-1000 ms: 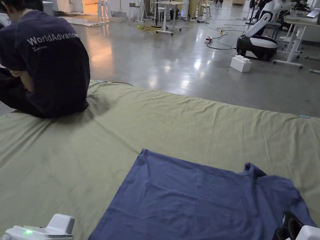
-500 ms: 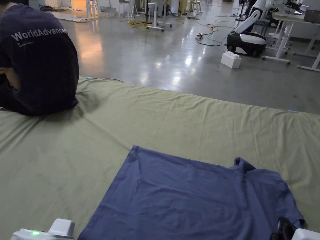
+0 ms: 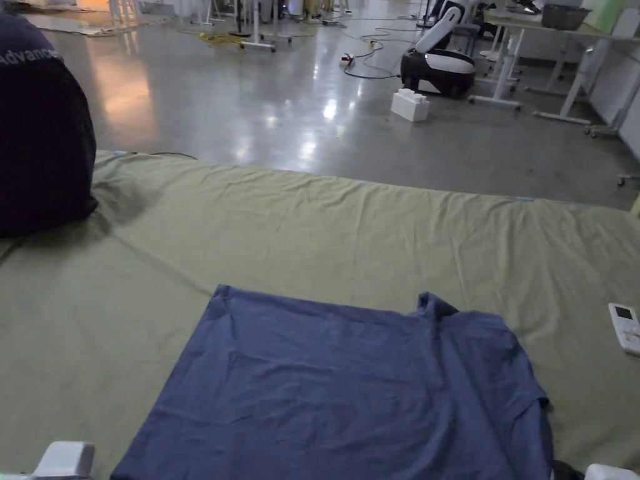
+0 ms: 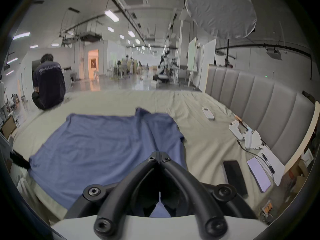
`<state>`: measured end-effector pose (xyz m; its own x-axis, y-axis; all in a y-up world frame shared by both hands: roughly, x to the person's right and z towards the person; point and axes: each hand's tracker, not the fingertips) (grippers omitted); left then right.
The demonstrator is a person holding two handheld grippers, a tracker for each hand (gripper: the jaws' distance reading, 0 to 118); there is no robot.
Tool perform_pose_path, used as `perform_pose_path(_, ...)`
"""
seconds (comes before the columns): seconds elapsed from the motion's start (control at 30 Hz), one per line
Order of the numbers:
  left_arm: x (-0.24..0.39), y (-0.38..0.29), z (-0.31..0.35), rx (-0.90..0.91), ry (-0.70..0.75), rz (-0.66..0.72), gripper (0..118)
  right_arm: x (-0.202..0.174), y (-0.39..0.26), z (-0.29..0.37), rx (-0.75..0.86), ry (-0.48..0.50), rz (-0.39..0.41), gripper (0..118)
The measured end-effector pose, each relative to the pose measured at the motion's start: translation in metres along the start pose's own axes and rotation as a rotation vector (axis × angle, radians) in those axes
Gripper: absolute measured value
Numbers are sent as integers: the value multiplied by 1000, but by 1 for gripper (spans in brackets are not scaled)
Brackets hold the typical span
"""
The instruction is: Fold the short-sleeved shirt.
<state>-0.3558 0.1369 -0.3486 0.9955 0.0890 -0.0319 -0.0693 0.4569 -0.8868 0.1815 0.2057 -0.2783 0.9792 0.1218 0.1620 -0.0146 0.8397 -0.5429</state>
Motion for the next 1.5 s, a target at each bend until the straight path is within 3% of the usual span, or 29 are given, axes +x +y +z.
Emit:
perform_pose_path(0.03,0,0,1,4,0,-4,6,8,-4,0,-56,-6,18,4)
perform_pose_path(0.13,3,-1,6,23,8,-14,6,29,-20,2,-190,-11,6,27)
perform_pose_path(0.17,5,-1,7,28,14,-20,6,34,-26,2,-228,-2,-16,27)
perform_pose_path(0.2,6,-2,7,30,17,-26,6,38,-32,1,-264,5,-20,45)
perform_pose_path(0.23,7,-2,7,30,20,-33,6,40,-39,0,-310,8,-12,54)
perform_pose_path(0.4,8,-5,7,23,27,-37,6,42,-64,-20,-392,0,-47,63)
perform_pose_path(0.57,9,-10,6,16,23,-16,6,33,-81,-46,-493,25,-59,63)
perform_pose_path(0.67,8,-11,5,17,22,-9,6,27,-83,-42,-481,28,-48,52)
perform_pose_path(0.77,8,-11,4,17,23,-17,6,22,-83,-41,-470,108,-25,20)
perform_pose_path(0.8,9,-11,4,17,23,-19,6,20,-82,-41,-478,88,-19,15)
perform_pose_path(0.83,10,-11,5,18,21,-18,6,18,-82,-41,-480,74,21,13)
perform_pose_path(0.93,9,-11,11,30,16,-8,6,23,-77,-38,-476,69,42,11)
perform_pose_path(1.0,9,-11,16,53,7,-1,6,23,-73,-33,-474,43,119,11)
perform_pose_path(1.1,10,-11,25,99,-7,7,6,23,-70,-23,-455,37,117,11)
perform_pose_path(1.17,12,-12,29,126,-10,16,6,23,-69,-20,-437,34,106,11)
perform_pose_path(1.5,12,24,31,254,-37,16,6,36,-21,-6,-272,107,-124,11)
